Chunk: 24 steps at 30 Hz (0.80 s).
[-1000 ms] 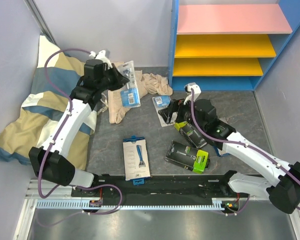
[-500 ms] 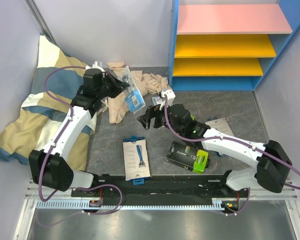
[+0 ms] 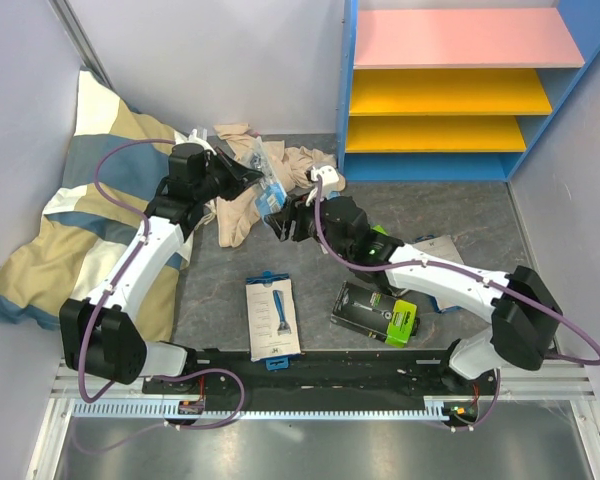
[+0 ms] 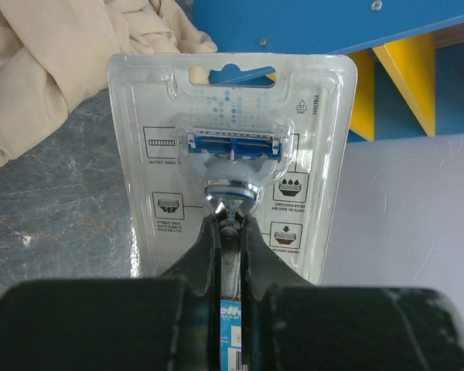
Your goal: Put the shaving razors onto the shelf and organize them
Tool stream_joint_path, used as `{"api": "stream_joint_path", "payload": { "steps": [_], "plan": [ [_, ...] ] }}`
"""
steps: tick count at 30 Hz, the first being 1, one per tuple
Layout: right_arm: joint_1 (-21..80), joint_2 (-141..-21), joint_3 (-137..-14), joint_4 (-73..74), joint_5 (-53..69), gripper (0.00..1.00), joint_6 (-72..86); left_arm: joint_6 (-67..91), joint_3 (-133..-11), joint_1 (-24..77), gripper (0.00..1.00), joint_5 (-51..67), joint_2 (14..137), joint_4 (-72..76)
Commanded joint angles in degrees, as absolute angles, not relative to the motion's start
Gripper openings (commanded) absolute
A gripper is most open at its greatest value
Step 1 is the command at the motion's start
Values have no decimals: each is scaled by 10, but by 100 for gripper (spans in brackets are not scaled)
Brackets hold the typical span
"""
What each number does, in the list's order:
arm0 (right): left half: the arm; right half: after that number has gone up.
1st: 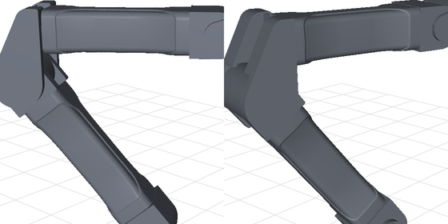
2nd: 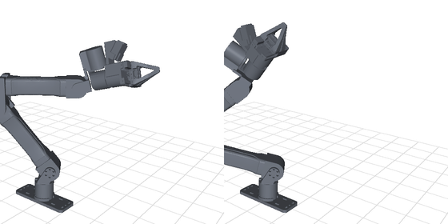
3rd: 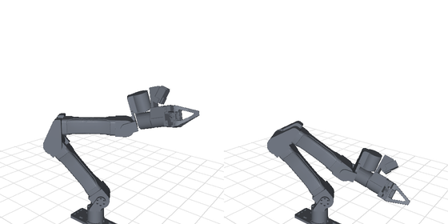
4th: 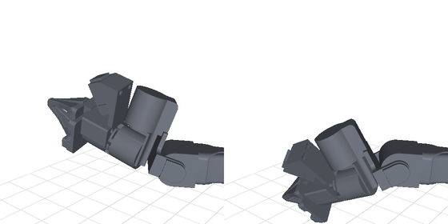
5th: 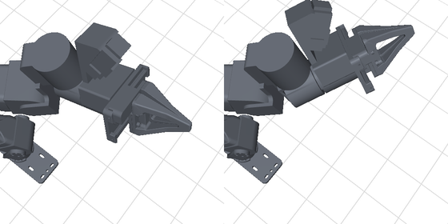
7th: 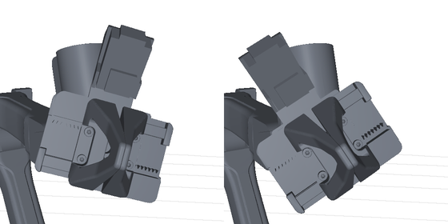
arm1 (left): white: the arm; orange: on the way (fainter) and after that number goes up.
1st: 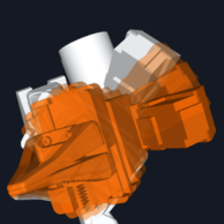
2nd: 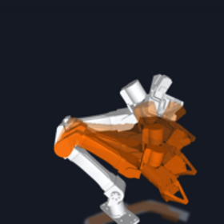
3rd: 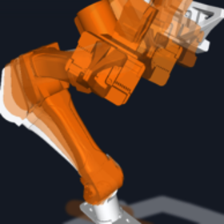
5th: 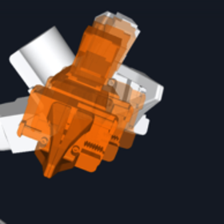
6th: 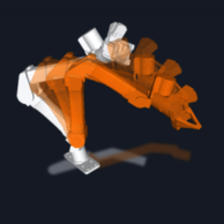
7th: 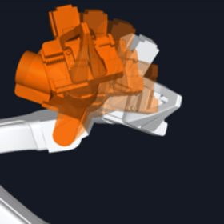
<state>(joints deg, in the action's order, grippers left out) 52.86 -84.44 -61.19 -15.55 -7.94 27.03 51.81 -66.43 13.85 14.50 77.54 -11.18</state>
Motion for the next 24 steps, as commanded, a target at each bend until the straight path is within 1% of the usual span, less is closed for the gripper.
{"api": "stream_joint_path", "payload": {
  "steps": [1, 3, 5, 6, 9, 11, 12, 14, 15, 18, 19, 21, 22, 23, 24],
  "plan": [
    [532, -879, -656, -157, -119, 61, 279, 548, -656, 135, 2, 170, 750, -52],
    [532, -889, -664, -156, -122, 58, 279, 550, -652, 135, 2, 174, 750, -47],
    [531, -892, -664, -160, -133, 53, 281, 552, -651, 134, 2, 180, 753, -43],
    [532, -893, -663, -159, -135, 47, 280, 552, -652, 134, 2, 185, 755, -42],
    [532, -889, -662, -151, -146, 36, 284, 553, -651, 135, 2, 186, 755, -42],
    [532, -882, -657, -149, -153, 33, 286, 552, -649, 134, 2, 184, 753, -42],
    [532, -879, -654, -149, -157, 29, 287, 550, -649, 134, 2, 183, 753, -42],
    [532, -871, -647, -150, -166, 25, 287, 548, -648, 135, 2, 182, 751, -43],
    [532, -869, -645, -149, -168, 20, 287, 543, -648, 134, 2, 181, 751, -42],
    [532, -862, -644, -144, -171, 14, 282, 529, -647, 134, 12, 178, 746, -44],
    [532, -859, -644, -143, -171, 14, 282, 528, -645, 134, 27, 177, 744, -43],
    [532, -856, -650, -137, -168, 13, 280, 524, -643, 129, 39, 177, 737, -44],
    [531, -853, -652, -134, -167, 12, 280, 522, -641, 127, 48, 178, 734, -43],
    [531, -852, -655, -132, -165, 12, 279, 519, -640, 122, 52, 178, 730, -40],
    [531, -850, -657, -131, -165, 12, 278, 514, -639, 120, 59, 182, 723, -39]
  ]
}}
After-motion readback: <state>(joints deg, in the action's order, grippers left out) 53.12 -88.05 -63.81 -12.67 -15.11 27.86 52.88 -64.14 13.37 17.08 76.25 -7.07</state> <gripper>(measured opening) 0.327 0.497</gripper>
